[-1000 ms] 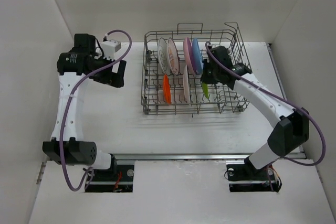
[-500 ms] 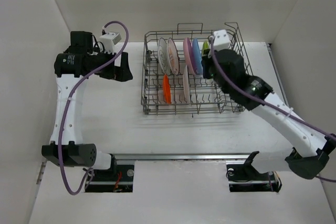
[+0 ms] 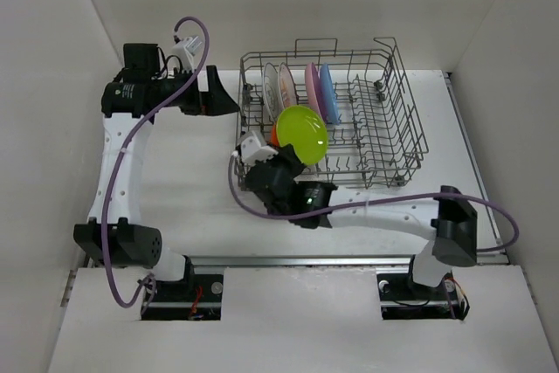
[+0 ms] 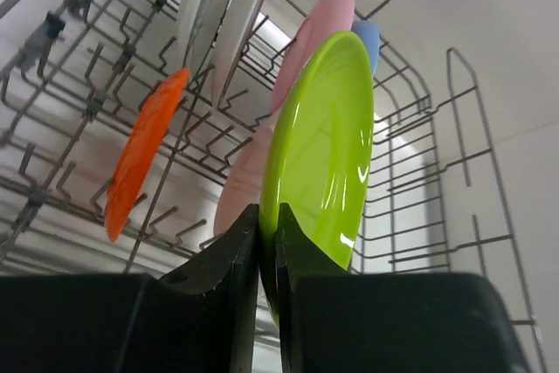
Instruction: Unload the plates from the dish rack
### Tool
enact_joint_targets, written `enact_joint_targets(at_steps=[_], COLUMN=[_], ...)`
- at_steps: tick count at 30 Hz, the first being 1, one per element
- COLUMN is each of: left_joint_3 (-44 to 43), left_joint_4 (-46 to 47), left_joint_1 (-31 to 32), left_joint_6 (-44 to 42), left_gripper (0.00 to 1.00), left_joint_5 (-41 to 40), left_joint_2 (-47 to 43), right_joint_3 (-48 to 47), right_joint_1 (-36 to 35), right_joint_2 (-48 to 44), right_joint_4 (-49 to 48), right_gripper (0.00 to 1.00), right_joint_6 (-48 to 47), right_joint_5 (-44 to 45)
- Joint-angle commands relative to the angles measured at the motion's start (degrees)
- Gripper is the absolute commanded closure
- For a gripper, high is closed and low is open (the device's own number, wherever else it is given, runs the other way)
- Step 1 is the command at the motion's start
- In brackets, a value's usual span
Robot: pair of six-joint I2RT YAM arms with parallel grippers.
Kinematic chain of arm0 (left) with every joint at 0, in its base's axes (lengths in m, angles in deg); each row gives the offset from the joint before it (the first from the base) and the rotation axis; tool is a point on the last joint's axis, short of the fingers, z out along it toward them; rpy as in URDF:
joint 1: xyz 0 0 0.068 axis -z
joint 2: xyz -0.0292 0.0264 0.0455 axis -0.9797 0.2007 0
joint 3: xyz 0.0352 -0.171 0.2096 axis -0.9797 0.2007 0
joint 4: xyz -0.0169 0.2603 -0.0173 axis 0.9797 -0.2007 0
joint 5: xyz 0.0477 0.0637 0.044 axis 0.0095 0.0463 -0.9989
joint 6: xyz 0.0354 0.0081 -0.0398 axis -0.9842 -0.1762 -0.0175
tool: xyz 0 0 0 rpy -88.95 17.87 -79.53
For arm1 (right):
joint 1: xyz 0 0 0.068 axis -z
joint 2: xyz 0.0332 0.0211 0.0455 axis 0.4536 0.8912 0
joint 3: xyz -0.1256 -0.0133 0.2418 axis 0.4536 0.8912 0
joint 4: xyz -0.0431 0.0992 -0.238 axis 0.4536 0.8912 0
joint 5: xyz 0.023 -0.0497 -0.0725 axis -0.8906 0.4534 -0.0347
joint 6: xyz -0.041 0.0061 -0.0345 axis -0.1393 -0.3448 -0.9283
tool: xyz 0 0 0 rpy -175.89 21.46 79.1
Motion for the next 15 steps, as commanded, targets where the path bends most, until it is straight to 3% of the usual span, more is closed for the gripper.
enact_joint_targets(at_steps=[1, 15], left_joint_3=[0.8, -1.6], left_joint_4=[2.6, -4.1], left_joint_1=[1.4, 8.6], left_joint_6=[1.1, -7.6], left_gripper=[0.01, 0.01], left_joint_5=[3.4, 0.7], left_joint_2=[2.0, 9.2], right_joint_3=[-0.8, -4.7], right_joint_1=[-3.2, -8.7], right_joint_2=[3.3, 12.0], right_joint_4=[-12.2, -19.3], right_gripper=[1.0, 1.0], right_joint_6=[-8.1, -14.7], right_joint_5=[8.7, 7.6])
